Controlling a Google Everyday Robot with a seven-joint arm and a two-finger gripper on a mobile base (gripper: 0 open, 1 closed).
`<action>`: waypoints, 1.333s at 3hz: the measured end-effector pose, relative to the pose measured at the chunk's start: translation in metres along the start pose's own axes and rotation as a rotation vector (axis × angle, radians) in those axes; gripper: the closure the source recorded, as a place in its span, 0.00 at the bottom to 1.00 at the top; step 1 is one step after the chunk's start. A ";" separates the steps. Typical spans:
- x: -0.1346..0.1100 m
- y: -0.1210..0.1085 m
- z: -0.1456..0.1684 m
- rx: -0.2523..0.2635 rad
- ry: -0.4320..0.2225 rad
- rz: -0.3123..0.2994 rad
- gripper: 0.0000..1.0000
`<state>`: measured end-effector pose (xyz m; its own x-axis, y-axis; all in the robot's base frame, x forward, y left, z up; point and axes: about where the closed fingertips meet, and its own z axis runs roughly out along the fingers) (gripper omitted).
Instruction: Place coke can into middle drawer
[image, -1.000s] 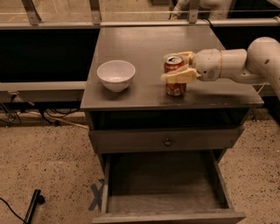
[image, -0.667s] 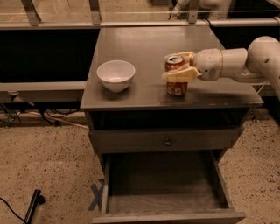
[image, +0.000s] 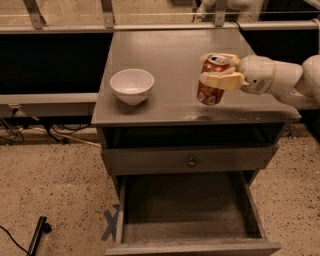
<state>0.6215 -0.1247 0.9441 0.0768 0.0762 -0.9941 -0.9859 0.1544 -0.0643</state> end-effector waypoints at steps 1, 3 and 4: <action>-0.039 0.033 -0.046 0.063 0.013 -0.109 1.00; -0.012 0.075 -0.126 0.113 0.119 -0.165 1.00; -0.011 0.073 -0.124 0.111 0.130 -0.171 1.00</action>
Offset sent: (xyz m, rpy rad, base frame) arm -0.1025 -0.1272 0.0347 -0.1957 -0.1680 -0.2124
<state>0.5308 -0.2363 0.9397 0.2140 -0.0870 -0.9729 -0.9373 0.2622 -0.2296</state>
